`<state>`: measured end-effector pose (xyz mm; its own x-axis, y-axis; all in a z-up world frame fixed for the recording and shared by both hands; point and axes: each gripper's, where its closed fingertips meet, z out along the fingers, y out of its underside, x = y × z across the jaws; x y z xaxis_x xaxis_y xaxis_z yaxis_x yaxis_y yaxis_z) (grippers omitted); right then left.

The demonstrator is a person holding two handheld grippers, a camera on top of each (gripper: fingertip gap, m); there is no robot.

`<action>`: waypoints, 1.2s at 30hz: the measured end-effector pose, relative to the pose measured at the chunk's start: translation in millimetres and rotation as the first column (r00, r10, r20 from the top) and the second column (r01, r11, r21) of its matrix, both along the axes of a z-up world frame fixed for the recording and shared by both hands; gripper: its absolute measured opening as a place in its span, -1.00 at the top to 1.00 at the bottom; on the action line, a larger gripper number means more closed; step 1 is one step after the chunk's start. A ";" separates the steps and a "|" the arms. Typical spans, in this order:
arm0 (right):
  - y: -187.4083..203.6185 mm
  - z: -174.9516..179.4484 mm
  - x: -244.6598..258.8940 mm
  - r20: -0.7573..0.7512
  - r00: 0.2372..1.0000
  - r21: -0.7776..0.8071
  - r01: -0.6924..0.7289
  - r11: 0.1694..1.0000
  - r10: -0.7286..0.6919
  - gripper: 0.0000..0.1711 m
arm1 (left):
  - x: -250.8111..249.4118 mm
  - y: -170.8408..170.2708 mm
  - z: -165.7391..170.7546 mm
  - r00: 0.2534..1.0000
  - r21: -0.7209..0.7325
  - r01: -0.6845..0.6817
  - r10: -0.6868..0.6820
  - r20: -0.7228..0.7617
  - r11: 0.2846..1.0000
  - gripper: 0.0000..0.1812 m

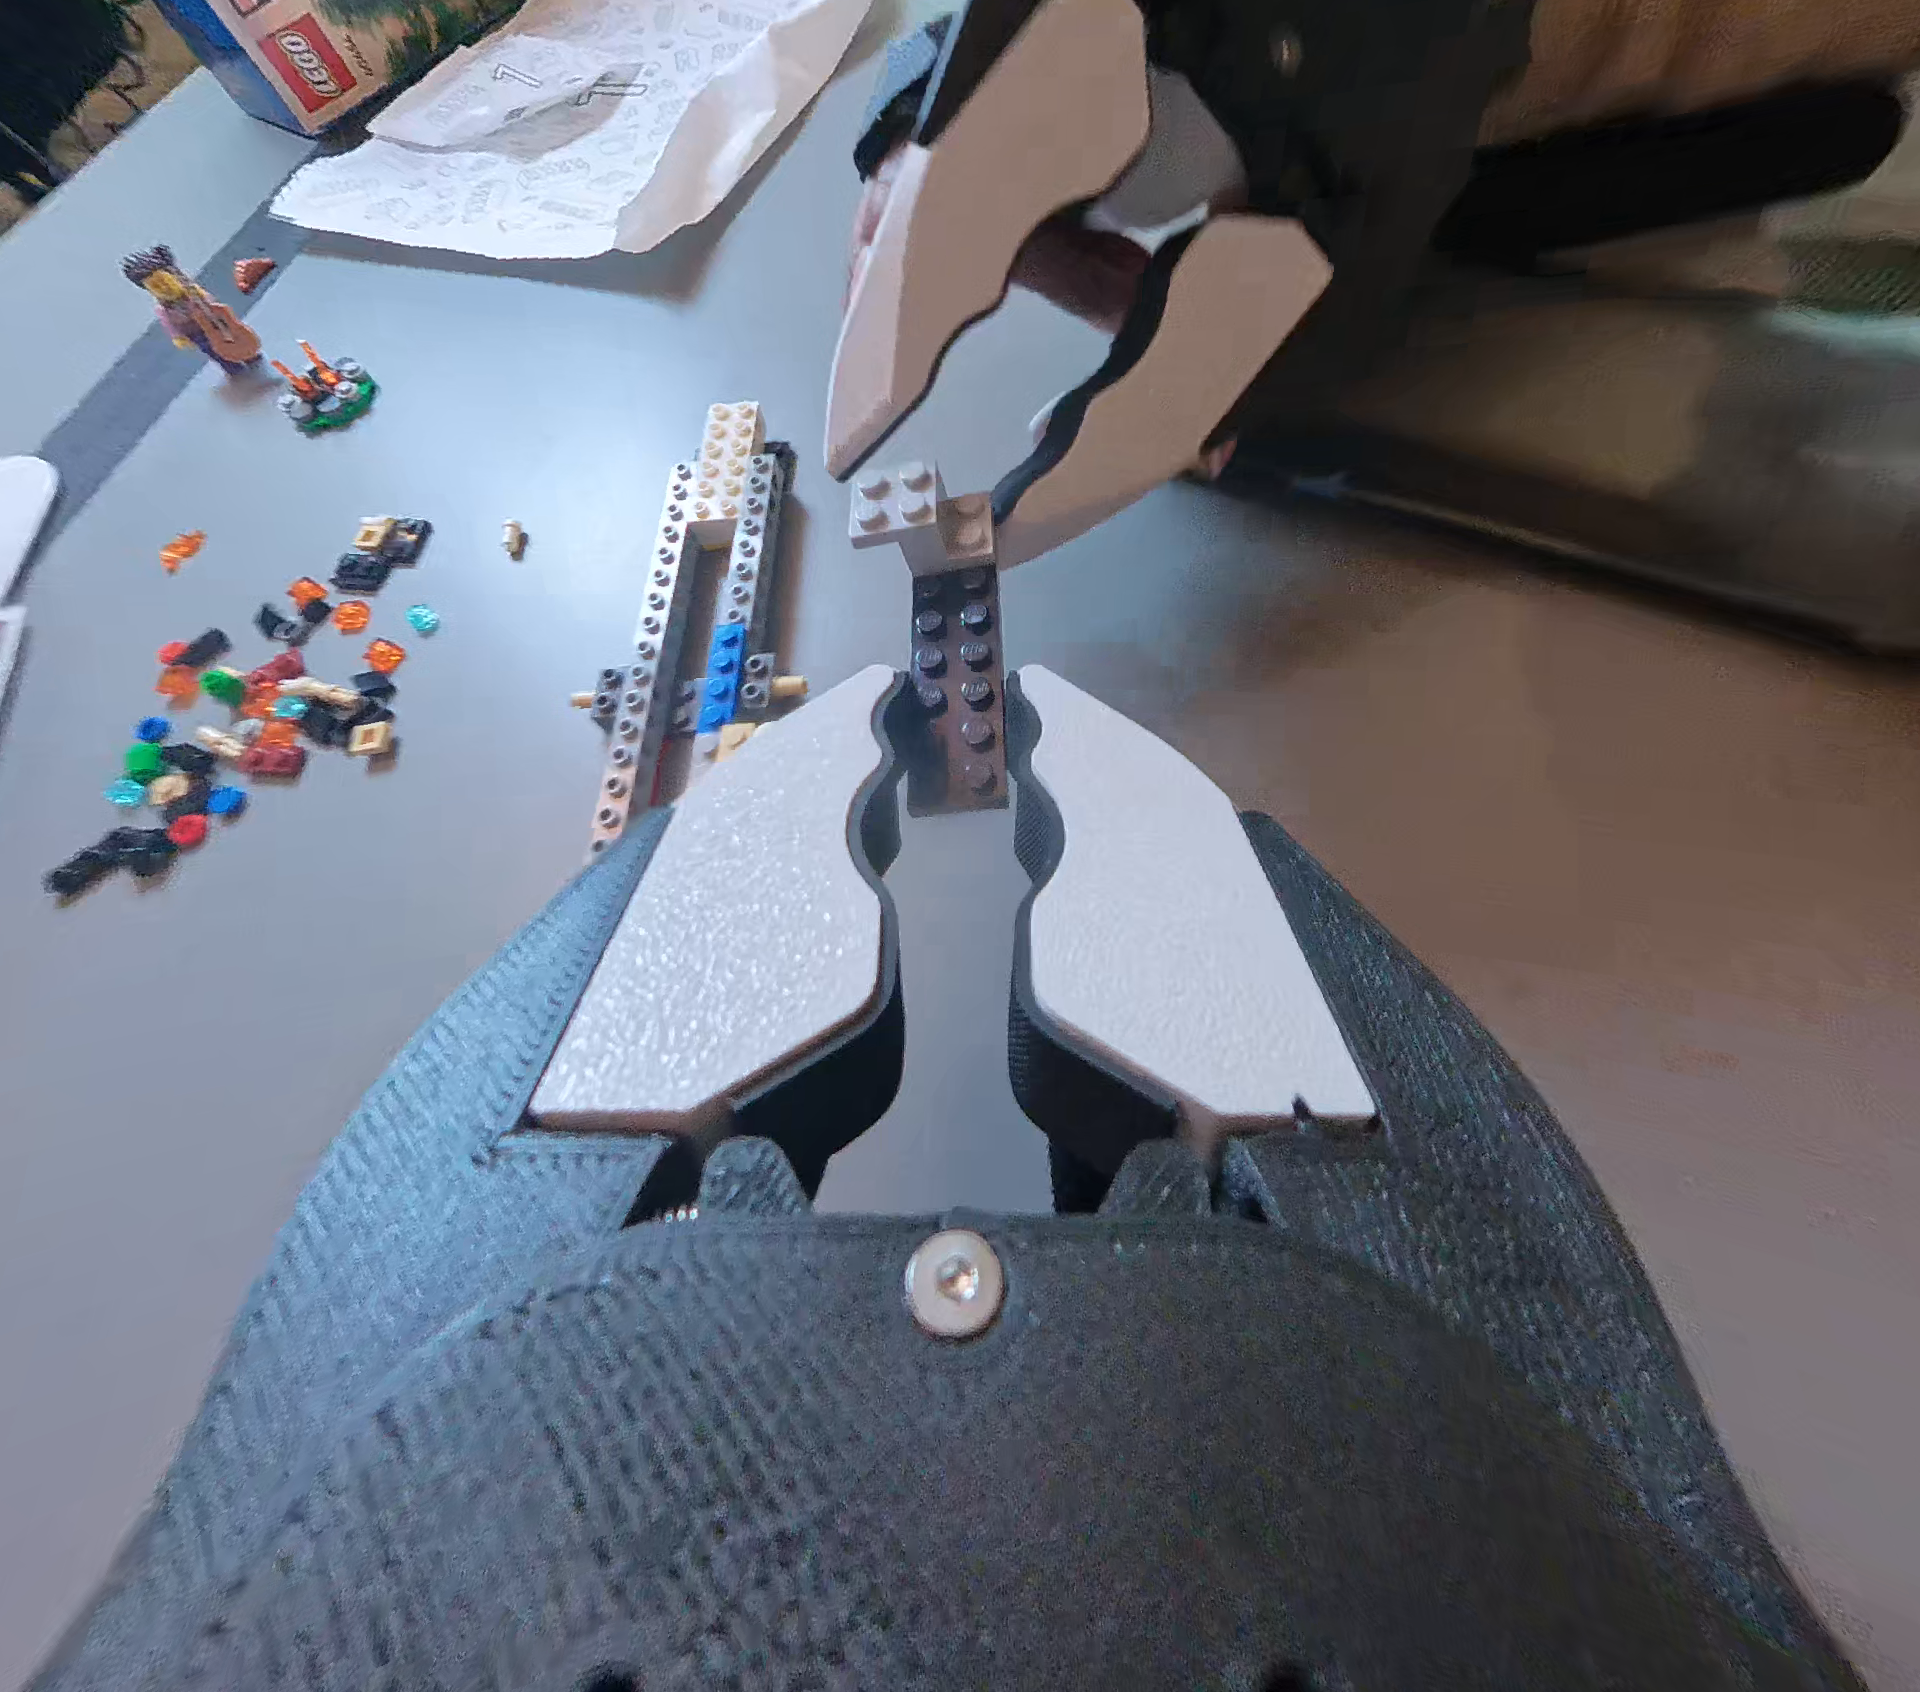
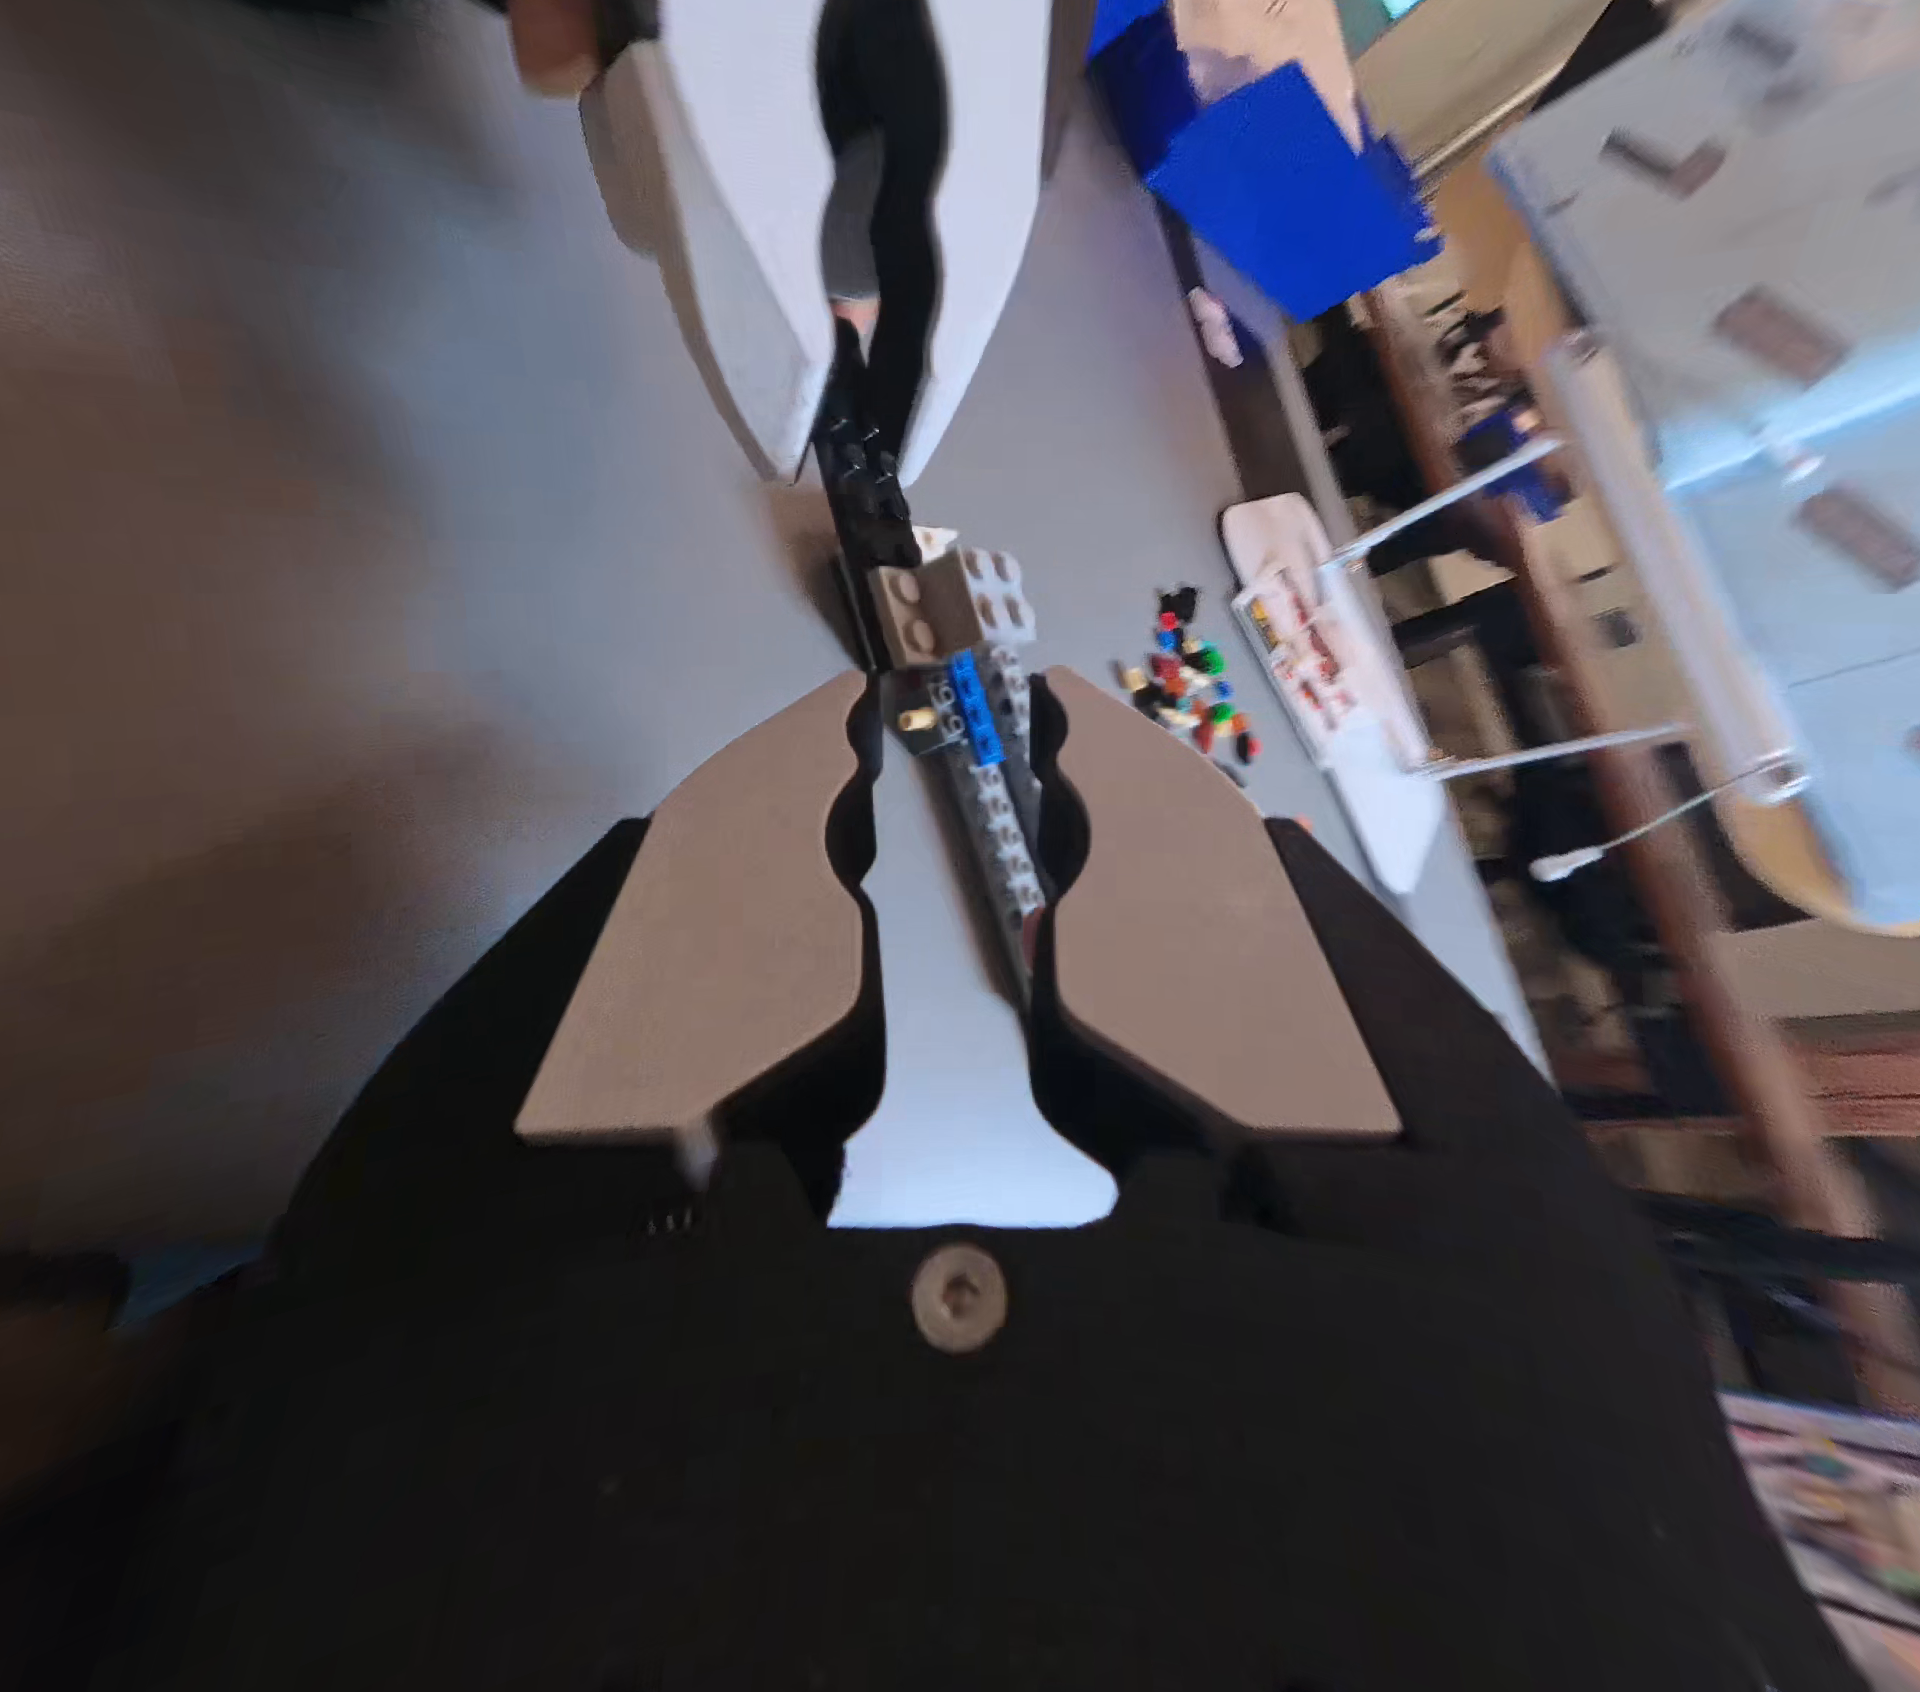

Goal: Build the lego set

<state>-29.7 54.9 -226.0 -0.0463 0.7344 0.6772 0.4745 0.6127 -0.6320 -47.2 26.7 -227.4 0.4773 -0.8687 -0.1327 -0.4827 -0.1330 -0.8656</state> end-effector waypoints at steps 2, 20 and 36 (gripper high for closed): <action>2.4 -1.4 1.8 -0.015 1.000 -0.102 0.002 0.995 -0.003 0.69 | -6.4 5.0 -10.6 0.994 0.044 -0.022 0.026 -0.101 0.999 0.81; 6.4 -14.6 2.9 0.038 0.999 -0.166 0.038 0.985 -0.032 0.73 | -18.2 2.9 -53.4 0.956 -0.039 -0.015 0.002 -0.293 0.999 0.78; 47.2 63.6 23.7 -0.334 0.908 -0.323 0.143 0.936 -0.254 0.70 | -113.4 13.3 146.2 0.905 0.459 -0.423 0.339 0.258 0.781 0.72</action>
